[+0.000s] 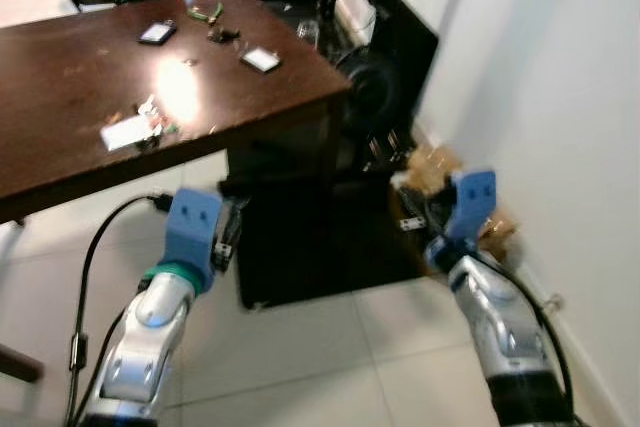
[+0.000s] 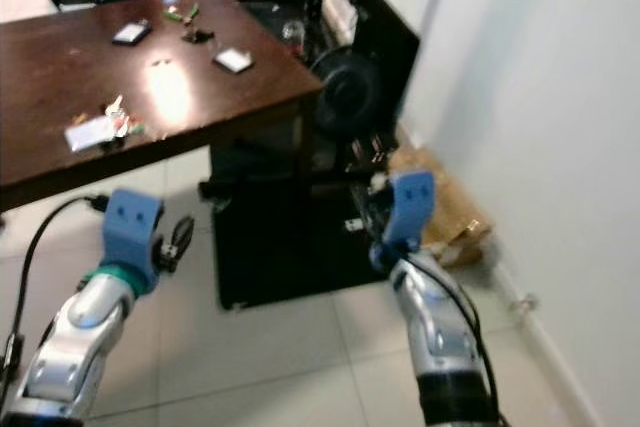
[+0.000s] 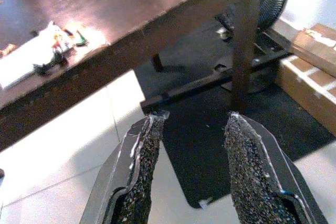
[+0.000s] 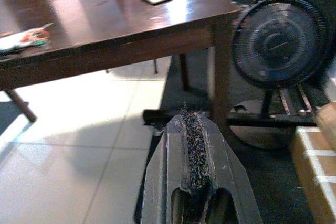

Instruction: Hang keys on a hook

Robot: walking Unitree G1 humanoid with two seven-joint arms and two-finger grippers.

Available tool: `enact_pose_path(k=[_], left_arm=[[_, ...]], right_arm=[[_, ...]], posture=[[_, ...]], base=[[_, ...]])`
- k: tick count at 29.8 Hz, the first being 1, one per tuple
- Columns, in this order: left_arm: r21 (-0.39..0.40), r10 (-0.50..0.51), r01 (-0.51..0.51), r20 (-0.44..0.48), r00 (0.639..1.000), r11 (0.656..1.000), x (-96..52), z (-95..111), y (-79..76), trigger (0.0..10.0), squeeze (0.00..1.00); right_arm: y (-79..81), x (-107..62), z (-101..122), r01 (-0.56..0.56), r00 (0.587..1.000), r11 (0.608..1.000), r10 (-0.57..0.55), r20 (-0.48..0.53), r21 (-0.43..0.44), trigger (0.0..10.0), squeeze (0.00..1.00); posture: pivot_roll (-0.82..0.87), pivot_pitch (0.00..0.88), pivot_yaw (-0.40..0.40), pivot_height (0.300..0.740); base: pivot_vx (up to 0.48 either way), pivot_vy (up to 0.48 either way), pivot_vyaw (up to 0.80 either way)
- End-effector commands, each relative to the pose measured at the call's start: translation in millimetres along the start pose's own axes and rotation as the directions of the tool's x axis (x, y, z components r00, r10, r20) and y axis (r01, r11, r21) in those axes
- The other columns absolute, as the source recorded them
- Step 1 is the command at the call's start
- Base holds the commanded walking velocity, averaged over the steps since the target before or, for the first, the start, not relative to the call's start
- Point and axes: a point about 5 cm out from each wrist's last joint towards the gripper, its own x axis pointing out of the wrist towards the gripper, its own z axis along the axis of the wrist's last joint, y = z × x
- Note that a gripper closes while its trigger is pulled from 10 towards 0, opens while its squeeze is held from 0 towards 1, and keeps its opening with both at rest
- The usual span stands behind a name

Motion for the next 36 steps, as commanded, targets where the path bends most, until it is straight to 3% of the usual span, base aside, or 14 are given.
enact_pose_path(k=[1, 19, 23, 25, 26, 27, 30, 36], left_arm=[[-0.006, -0.014, 0.014, -0.012, 1.0, 1.0, -0.4, -3.8, -5.2, 10.0, 0.0], [0.013, -0.007, 0.006, 0.018, 1.0, 1.0, 0.2, 3.2, -5.0, 10.0, 0.0], [0.057, 0.01, -0.015, 0.1, 0.995, 0.998, -6.5, 29.3, -1.8, 10.0, 0.0], [0.057, 0.01, -0.015, 0.1, 0.995, 0.998, -6.5, 29.3, -1.8, 10.0, 0.0], [0.064, 0.022, -0.029, 0.109, 0.994, 0.998, -9.6, 31.9, 0.7, 10.0, 0.0], [0.064, 0.022, -0.029, 0.109, 0.994, 0.998, -9.6, 31.9, 0.7, 10.0, 0.0], [0.064, 0.067, -0.074, 0.103, 0.992, 0.995, -19.0, 31.9, 7.2, 10.0, 0.0], [0.068, 0.081, -0.088, 0.095, 0.992, 0.994, -22.2, 32.0, 9.0, 10.0, 0.0]], right_arm=[[-6.0, -3.9, -2.6, 0.02, 1.0, 1.0, -0.02, -0.005, 0.013, 10.0, 0.0], [-2.8, -3.0, 2.0, -0.014, 1.0, 1.0, 0.014, 0.005, -0.025, 10.0, 0.0], [20.4, 15.8, 19.3, -0.121, 0.99, 0.99, 0.125, 0.064, -0.067, 10.0, 0.0], [20.4, 15.8, 19.3, -0.121, 0.99, 0.99, 0.125, 0.064, -0.067, 10.0, 0.0], [30.0, 21.1, 21.8, -0.159, 0.984, 0.985, 0.164, 0.068, -0.07, 10.0, 0.0], [30.0, 21.1, 21.8, -0.159, 0.984, 0.985, 0.164, 0.068, -0.07, 10.0, 0.0], [59.0, 32.1, 26.0, -0.269, 0.958, 0.958, 0.277, 0.077, -0.098, 10.0, 0.0], [68.5, 33.6, 26.4, -0.313, 0.943, 0.939, 0.325, 0.072, -0.142, 10.0, 0.0]], posture=[[-0.13, 0.082, 0.103, 0.74], [-0.12, 0.075, 0.091, 0.74], [-0.06, 0.07, 0.033, 0.74], [-0.06, 0.07, 0.033, 0.74], [-0.05, 0.071, 0.019, 0.74], [-0.05, 0.071, 0.019, 0.74], [-0.03, 0.073, -0.005, 0.74], [-0.02, 0.073, -0.011, 0.74]], base=[[0.469, 0.0, 0.0], [0.463, 0.0, 0.0], [0.443, 0.0, 0.0], [0.435, 0.0, 0.0], [0.428, 0.0, 0.0], [0.428, 0.0, 0.0], [0.416, 0.0, 0.0], [0.37, 0.0, 0.0]])
